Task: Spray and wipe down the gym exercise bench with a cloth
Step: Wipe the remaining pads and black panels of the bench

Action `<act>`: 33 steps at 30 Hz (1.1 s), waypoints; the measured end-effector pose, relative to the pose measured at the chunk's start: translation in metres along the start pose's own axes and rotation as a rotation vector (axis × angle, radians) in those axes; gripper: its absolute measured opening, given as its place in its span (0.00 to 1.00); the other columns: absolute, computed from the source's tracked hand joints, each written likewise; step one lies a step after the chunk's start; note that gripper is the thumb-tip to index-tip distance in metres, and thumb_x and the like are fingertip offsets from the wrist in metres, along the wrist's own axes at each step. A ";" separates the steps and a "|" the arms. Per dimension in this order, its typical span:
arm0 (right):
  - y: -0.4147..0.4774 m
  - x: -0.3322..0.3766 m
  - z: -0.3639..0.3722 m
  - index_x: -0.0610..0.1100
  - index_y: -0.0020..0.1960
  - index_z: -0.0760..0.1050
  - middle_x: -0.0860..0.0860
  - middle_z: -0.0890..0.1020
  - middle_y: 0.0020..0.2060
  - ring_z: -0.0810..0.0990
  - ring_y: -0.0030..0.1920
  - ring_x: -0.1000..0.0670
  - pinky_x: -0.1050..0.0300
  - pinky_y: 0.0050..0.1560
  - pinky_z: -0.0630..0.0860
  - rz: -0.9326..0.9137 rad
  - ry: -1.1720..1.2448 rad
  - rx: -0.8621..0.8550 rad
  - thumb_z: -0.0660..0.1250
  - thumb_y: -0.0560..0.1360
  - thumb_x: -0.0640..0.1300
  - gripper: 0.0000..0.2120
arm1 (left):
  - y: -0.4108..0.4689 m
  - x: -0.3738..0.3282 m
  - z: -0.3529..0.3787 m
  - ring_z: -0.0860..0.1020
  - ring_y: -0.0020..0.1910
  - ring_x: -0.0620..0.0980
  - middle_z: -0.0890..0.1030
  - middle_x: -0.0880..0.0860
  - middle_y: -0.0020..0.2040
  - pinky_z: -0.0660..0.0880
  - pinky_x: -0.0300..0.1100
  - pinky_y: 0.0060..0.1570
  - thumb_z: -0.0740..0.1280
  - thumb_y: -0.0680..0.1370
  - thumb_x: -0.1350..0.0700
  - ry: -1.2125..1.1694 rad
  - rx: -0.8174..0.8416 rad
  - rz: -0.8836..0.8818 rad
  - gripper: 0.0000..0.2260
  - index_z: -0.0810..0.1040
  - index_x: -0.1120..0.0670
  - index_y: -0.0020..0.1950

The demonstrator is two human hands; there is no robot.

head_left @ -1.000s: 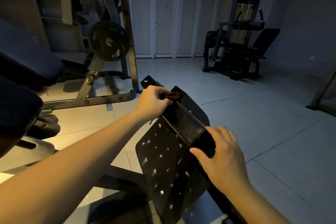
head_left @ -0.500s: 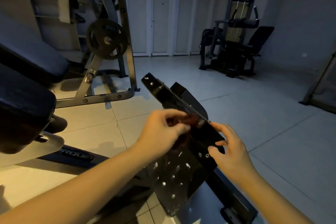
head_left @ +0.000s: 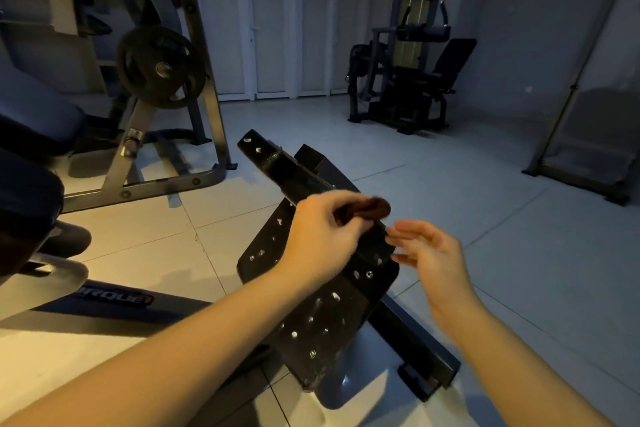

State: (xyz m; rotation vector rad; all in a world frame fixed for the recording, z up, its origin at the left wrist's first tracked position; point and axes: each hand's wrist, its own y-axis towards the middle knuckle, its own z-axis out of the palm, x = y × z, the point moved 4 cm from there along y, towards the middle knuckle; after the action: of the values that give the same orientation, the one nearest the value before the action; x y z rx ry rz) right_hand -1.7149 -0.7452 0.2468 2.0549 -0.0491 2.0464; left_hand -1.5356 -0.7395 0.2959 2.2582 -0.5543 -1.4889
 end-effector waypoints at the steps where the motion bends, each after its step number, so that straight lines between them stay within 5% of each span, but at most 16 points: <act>1: -0.004 0.001 -0.005 0.39 0.53 0.81 0.43 0.86 0.49 0.85 0.52 0.46 0.51 0.52 0.82 0.035 0.031 -0.056 0.63 0.78 0.28 0.11 | -0.013 -0.002 0.002 0.82 0.55 0.38 0.85 0.44 0.53 0.79 0.39 0.59 0.73 0.78 0.60 -0.012 0.045 0.006 0.12 0.84 0.51 0.61; 5: -0.025 0.007 -0.017 0.37 0.46 0.80 0.42 0.82 0.36 0.81 0.38 0.44 0.55 0.38 0.80 0.063 0.007 -0.053 0.64 0.81 0.34 0.07 | -0.038 0.005 0.003 0.85 0.50 0.44 0.87 0.48 0.49 0.82 0.42 0.53 0.74 0.77 0.60 -0.187 0.047 -0.202 0.09 0.85 0.52 0.56; 8: -0.041 0.018 -0.019 0.39 0.46 0.80 0.46 0.83 0.34 0.81 0.37 0.48 0.59 0.38 0.80 -0.067 -0.125 -0.014 0.67 0.80 0.37 0.06 | -0.043 0.018 -0.003 0.86 0.48 0.51 0.87 0.54 0.47 0.82 0.41 0.45 0.73 0.77 0.63 -0.410 0.040 -0.497 0.07 0.85 0.56 0.54; 10: -0.053 0.021 -0.011 0.45 0.48 0.82 0.50 0.85 0.39 0.83 0.41 0.54 0.63 0.43 0.80 -0.145 -0.256 0.018 0.70 0.79 0.38 0.03 | -0.048 0.023 -0.004 0.86 0.48 0.53 0.87 0.56 0.47 0.81 0.39 0.40 0.73 0.76 0.63 -0.456 0.011 -0.598 0.06 0.84 0.58 0.52; 14: -0.068 0.006 0.015 0.57 0.67 0.76 0.61 0.80 0.57 0.78 0.58 0.62 0.68 0.56 0.78 -0.238 -0.526 0.153 0.72 0.78 0.47 0.18 | -0.057 0.022 0.005 0.86 0.44 0.54 0.87 0.59 0.46 0.83 0.44 0.40 0.72 0.77 0.63 -0.567 -0.005 -0.688 0.06 0.85 0.60 0.52; 17: -0.066 -0.008 0.020 0.58 0.74 0.70 0.60 0.77 0.63 0.76 0.64 0.57 0.57 0.62 0.80 -0.156 -0.527 0.163 0.71 0.78 0.54 0.25 | -0.059 0.017 0.013 0.84 0.35 0.47 0.85 0.54 0.35 0.80 0.44 0.46 0.67 0.79 0.63 -0.641 0.070 -0.676 0.07 0.83 0.62 0.54; 19: -0.064 -0.012 0.018 0.57 0.73 0.71 0.58 0.79 0.62 0.77 0.64 0.55 0.53 0.63 0.80 -0.086 -0.461 0.137 0.72 0.77 0.55 0.26 | -0.061 0.019 0.017 0.84 0.37 0.45 0.84 0.51 0.36 0.79 0.47 0.54 0.66 0.78 0.64 -0.647 0.108 -0.686 0.09 0.84 0.62 0.55; 23: -0.061 -0.017 0.010 0.54 0.63 0.79 0.56 0.84 0.54 0.83 0.57 0.53 0.53 0.56 0.84 0.009 -0.308 0.042 0.75 0.76 0.49 0.17 | -0.061 0.028 0.020 0.84 0.54 0.49 0.87 0.53 0.52 0.78 0.46 0.57 0.64 0.78 0.66 -0.456 0.202 -0.668 0.15 0.86 0.54 0.57; 28: -0.055 -0.042 0.009 0.53 0.50 0.82 0.49 0.86 0.48 0.85 0.53 0.44 0.40 0.54 0.84 0.260 -0.149 -0.041 0.71 0.79 0.42 0.06 | -0.053 0.037 0.013 0.83 0.45 0.44 0.87 0.52 0.46 0.74 0.38 0.44 0.67 0.80 0.63 -0.203 0.316 -0.558 0.09 0.86 0.53 0.52; 33: -0.053 -0.083 0.014 0.45 0.53 0.81 0.43 0.86 0.47 0.85 0.52 0.39 0.37 0.57 0.82 0.543 0.049 -0.148 0.70 0.77 0.38 0.06 | -0.026 0.060 -0.025 0.81 0.45 0.40 0.83 0.43 0.44 0.77 0.39 0.47 0.72 0.79 0.53 0.254 0.087 -0.286 0.03 0.84 0.48 0.51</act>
State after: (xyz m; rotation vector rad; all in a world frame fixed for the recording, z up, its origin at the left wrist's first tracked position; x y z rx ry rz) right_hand -1.6927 -0.7081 0.1567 2.0536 -0.8038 2.2942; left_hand -1.4877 -0.7460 0.2449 2.6322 -0.2314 -1.2899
